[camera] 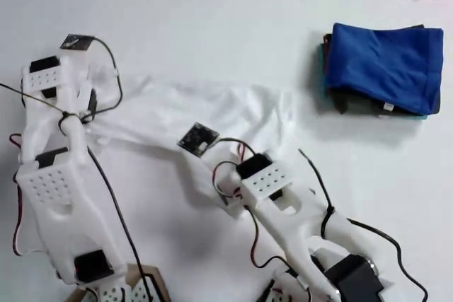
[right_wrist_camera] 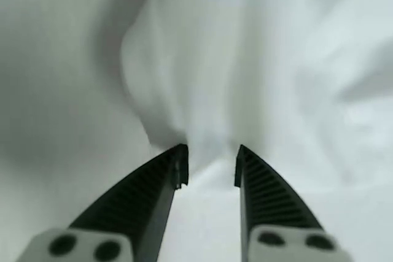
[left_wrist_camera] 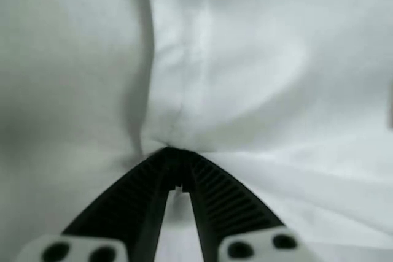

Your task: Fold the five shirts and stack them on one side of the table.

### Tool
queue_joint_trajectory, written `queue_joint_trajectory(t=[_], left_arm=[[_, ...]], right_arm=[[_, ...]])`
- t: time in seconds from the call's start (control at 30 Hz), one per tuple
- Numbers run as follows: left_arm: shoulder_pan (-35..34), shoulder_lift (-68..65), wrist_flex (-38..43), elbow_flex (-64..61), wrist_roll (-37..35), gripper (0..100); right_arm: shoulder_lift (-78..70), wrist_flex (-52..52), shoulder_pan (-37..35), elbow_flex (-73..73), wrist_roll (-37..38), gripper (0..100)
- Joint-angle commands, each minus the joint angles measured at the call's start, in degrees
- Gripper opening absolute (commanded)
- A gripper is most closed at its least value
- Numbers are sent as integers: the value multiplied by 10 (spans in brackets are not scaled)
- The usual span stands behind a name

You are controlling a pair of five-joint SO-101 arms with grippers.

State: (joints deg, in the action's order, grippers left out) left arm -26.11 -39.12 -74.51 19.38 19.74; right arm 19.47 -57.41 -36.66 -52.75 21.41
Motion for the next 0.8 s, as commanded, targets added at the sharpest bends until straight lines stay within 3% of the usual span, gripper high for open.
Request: queue_joint_trajectory(t=[0.0,0.23,0.37,0.67,0.77], left_arm=[[-5,20,-34,9,-5,24],[-3,20,-105,87,-6,24],[3,20,-149,135,-4,24],[24,20,-209,188,-5,24],[23,20,-214,199,-5,24]], right_arm=[[20,7,-6,25,6,138],[20,-12,-61,25,8,190],[19,-34,-83,20,58,223],[-116,26,-32,22,94,223],[-163,-2,-29,67,94,223]])
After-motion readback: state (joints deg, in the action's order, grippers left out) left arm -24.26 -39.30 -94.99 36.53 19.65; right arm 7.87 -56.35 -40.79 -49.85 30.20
